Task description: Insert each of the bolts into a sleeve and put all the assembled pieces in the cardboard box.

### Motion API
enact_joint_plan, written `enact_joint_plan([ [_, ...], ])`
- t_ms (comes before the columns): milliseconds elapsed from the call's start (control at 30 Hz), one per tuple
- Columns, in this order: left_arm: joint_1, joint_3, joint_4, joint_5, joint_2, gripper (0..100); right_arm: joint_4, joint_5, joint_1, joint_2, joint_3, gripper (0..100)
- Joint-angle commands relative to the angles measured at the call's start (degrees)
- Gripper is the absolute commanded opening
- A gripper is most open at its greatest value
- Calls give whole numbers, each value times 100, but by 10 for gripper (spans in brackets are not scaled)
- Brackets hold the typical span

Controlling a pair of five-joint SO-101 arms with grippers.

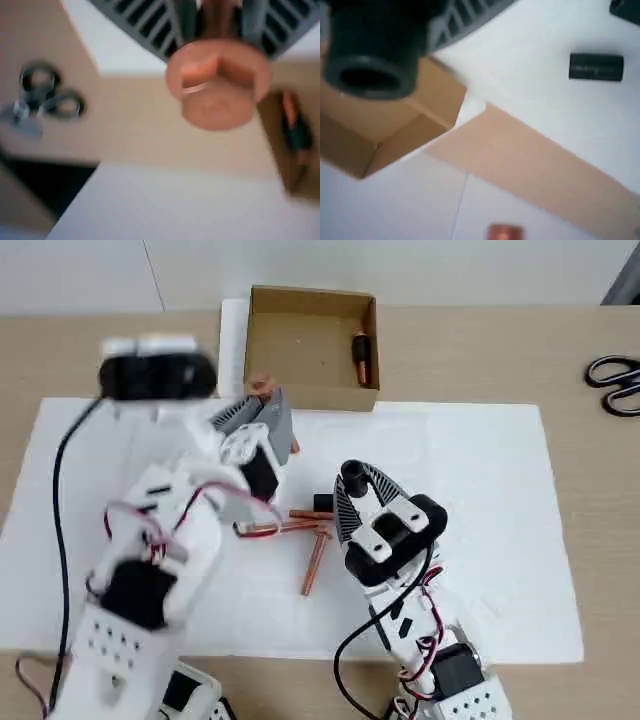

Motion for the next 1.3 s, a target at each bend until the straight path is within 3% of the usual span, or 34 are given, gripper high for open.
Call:
enact_joint_plan([
  [0, 264, 1508, -2312, -695, -1081, 6, -400, 53, 31, -110, 35, 6],
  [100, 905, 2290, -2796, -1495, -1670, 6, -602, 53, 31, -110, 35, 6],
  [267, 1697, 2448, -2804, -1574, -2110, 6, -611, 62, -215, -101, 35, 6],
  [700, 1327, 2914, -2840, -1618, -2145, 6, -611, 70, -479, -84, 35, 6],
  [833, 1125, 2932, -3288, -1618, -2119, 6, -611, 413, -505, -92, 35, 6],
  [1267, 1134, 3327, -3279, -1600, -2119, 6, -611, 686, -514, -110, 35, 5],
])
